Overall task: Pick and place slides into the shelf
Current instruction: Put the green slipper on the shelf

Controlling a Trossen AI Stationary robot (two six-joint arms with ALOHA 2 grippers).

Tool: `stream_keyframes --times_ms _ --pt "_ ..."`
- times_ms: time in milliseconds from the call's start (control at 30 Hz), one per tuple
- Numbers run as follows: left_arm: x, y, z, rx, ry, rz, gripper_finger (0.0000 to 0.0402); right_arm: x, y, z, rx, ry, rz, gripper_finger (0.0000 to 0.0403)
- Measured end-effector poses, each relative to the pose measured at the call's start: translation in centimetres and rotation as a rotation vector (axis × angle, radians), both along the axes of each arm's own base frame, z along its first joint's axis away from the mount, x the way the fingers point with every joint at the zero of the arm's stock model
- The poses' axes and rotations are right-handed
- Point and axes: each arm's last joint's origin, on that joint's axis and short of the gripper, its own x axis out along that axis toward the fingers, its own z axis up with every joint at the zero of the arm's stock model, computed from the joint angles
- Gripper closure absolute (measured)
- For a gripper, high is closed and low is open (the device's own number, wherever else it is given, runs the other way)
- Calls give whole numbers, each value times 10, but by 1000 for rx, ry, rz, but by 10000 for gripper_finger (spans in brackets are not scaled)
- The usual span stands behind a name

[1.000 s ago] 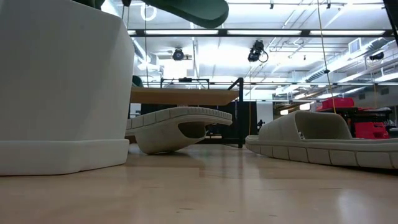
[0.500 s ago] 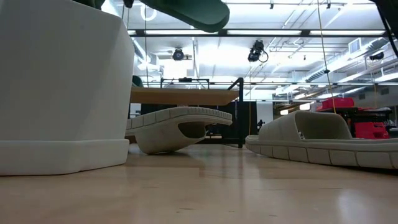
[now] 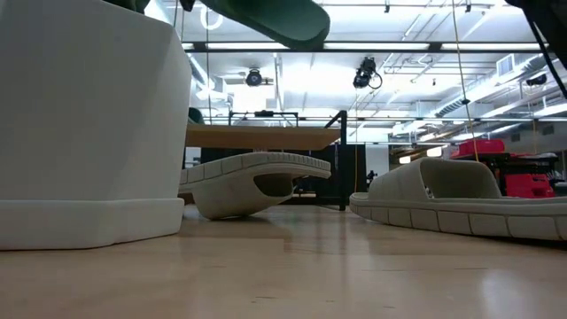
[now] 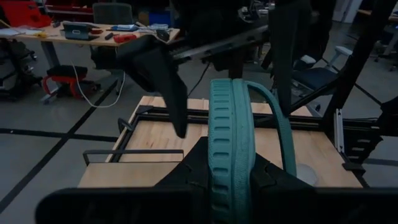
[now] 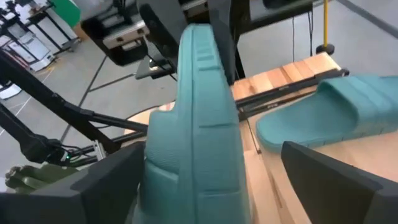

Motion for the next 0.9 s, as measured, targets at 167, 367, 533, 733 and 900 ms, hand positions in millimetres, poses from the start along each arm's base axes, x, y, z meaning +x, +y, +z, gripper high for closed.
stream_keyframes --times_ms 167,367,533,733,900 --pt "0 0 0 0 -1 3 359 8 2 -3 -9 -28 17 99" --pt "0 0 1 -5 -6 3 359 12 2 -5 -34 -40 22 264" --pt "0 0 1 -5 -8 2 355 12 2 -5 -67 -37 -6 320" --pt "0 0 6 25 -57 5 298 11 0 -4 -54 -37 -19 320" --pt "-8 -2 18 88 -142 66 259 10 -6 -6 -62 -16 -56 320"
